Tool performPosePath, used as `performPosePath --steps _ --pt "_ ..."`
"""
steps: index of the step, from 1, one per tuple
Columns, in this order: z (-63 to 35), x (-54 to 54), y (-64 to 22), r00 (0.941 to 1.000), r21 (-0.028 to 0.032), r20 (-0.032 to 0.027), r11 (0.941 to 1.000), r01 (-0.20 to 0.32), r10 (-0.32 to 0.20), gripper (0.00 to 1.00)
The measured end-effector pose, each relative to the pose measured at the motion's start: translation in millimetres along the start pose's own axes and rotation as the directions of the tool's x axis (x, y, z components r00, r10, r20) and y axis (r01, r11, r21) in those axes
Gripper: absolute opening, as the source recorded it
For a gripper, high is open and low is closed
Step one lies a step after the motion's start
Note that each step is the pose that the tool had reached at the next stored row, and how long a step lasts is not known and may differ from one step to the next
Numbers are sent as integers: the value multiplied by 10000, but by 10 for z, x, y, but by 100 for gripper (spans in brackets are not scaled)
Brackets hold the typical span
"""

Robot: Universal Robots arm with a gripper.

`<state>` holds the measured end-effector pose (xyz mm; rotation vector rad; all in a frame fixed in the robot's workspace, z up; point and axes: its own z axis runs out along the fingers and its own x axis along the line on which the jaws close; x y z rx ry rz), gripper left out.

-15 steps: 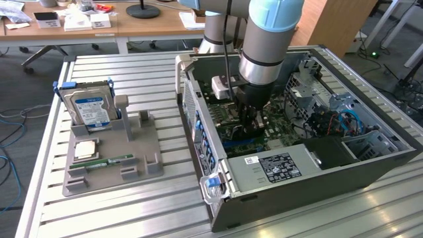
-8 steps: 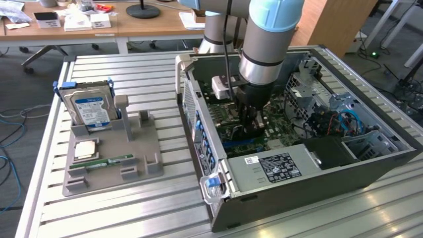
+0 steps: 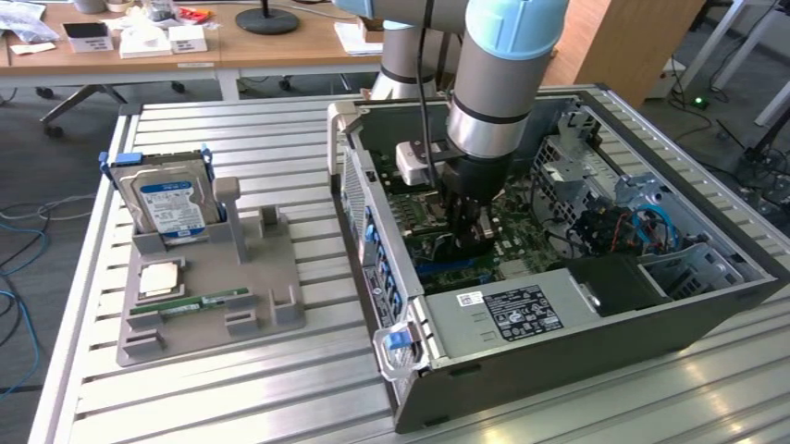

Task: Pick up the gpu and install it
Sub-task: 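Insert the gpu into the slot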

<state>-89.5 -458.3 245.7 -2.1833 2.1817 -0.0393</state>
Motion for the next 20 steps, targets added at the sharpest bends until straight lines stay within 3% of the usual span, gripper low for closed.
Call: performPosePath --steps 7,20 --pt "0 0 -2 10000 2 1 10000 17 -17 26" --pt "0 -1 9 9999 68 6 9999 121 -121 26"
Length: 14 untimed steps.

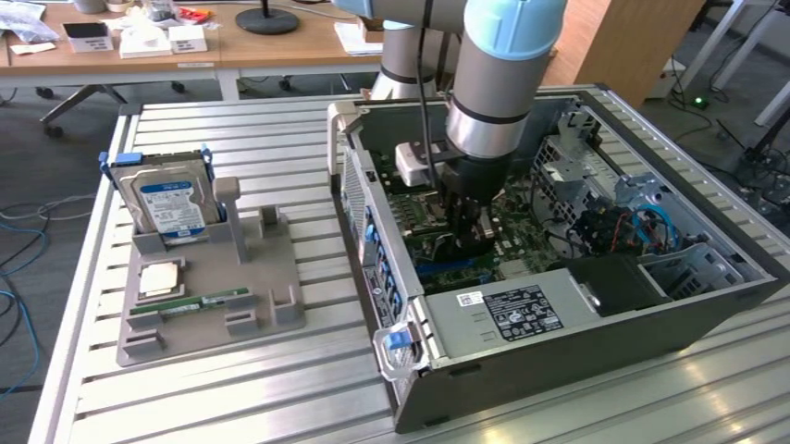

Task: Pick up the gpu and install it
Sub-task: 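Insert the gpu into the slot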

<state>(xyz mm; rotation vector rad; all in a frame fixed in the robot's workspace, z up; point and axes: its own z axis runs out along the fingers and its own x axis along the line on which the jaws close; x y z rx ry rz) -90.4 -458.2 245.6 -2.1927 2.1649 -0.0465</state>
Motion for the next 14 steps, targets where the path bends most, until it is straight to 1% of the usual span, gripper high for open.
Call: performPosePath --steps 2,7,12,14 --pt "0 -1 6 10000 26 -3 10000 3 -3 26" --pt "1 -1 7 10000 45 -4 10000 5 -5 26" --pt "5 0 8 10000 93 -8 10000 10 -10 26" --pt "6 0 8 10000 97 -6 10000 11 -11 26"
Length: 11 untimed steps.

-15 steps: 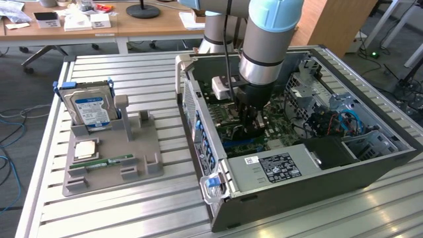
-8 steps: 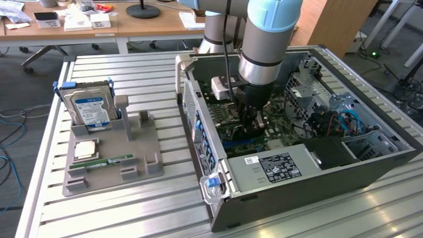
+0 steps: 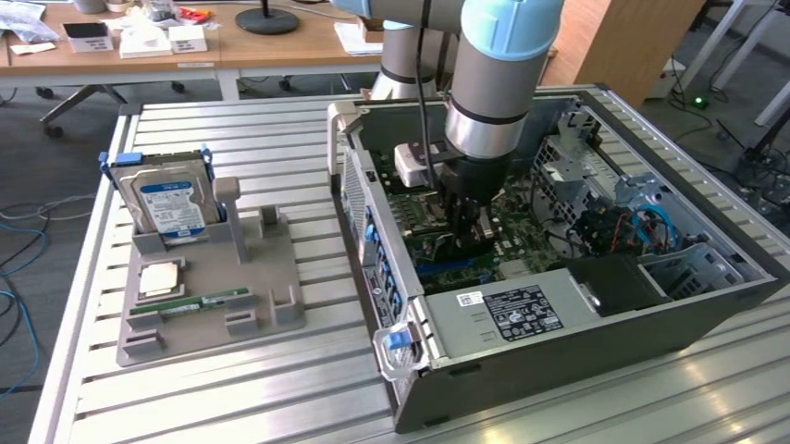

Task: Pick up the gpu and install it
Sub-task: 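Insert the gpu into the slot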

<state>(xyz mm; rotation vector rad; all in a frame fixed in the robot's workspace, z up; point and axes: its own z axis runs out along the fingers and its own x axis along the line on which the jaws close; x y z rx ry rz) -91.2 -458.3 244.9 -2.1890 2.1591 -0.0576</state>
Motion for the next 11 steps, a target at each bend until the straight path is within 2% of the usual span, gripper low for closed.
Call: performPosePath --steps 11 --pt "3 0 1 10000 2 0 10000 1 -1 26"
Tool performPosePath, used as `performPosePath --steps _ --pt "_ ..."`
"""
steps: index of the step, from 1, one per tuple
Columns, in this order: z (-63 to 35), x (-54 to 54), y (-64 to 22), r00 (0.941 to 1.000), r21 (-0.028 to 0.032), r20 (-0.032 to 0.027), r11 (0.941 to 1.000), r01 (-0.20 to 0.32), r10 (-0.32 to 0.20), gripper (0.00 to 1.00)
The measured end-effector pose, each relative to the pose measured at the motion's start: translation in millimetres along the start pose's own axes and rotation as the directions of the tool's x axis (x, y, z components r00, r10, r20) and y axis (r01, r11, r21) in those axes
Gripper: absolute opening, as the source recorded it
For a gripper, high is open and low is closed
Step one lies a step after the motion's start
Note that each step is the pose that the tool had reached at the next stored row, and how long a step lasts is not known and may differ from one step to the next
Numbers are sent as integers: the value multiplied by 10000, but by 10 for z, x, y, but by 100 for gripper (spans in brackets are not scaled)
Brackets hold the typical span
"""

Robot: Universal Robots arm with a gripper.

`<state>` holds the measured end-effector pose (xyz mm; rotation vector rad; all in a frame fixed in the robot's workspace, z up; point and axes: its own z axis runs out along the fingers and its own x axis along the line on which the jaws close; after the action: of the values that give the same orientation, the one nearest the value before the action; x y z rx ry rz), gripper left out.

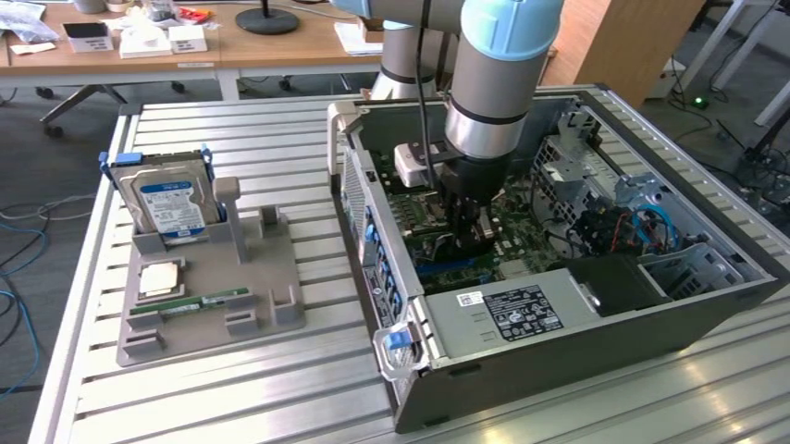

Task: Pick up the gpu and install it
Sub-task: 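Insert the gpu into the slot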

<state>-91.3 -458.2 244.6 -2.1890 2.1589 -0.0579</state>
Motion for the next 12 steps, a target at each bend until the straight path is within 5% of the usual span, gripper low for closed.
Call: performPosePath --steps 12 --pt "1 0 0 10000 1 2 10000 -1 1 26"
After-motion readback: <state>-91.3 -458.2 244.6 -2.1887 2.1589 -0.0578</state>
